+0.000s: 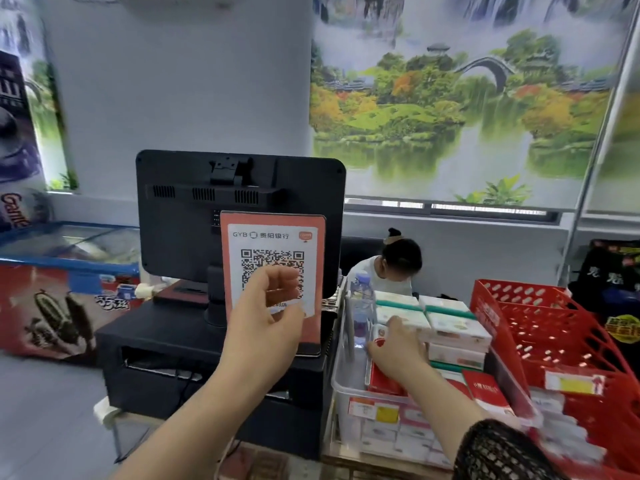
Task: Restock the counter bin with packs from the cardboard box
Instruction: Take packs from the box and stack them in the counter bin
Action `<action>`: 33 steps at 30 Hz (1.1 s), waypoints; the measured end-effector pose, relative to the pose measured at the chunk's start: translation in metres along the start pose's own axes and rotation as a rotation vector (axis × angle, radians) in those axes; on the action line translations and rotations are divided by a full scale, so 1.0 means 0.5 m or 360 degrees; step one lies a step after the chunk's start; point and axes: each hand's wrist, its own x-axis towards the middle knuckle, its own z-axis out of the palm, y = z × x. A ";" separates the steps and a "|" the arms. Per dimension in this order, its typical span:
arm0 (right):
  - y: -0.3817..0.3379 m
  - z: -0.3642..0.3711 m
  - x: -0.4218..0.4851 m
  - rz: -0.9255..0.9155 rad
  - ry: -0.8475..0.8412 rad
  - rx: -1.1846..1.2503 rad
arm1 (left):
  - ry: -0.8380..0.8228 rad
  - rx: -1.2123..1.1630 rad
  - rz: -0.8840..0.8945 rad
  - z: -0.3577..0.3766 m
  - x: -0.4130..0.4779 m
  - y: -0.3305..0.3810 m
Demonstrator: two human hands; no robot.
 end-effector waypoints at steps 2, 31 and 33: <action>0.001 0.019 0.016 0.0006 -0.0087 -0.0195 | 0.0016 0.0017 -0.0016 -0.003 0.003 -0.007; 0.011 0.042 0.038 -0.0068 -0.0321 -0.0716 | 0.0015 0.0082 -0.0121 0.019 0.003 -0.046; 0.011 0.040 0.039 -0.0066 -0.0280 -0.0652 | 0.0003 0.0078 -0.0136 0.022 0.004 -0.049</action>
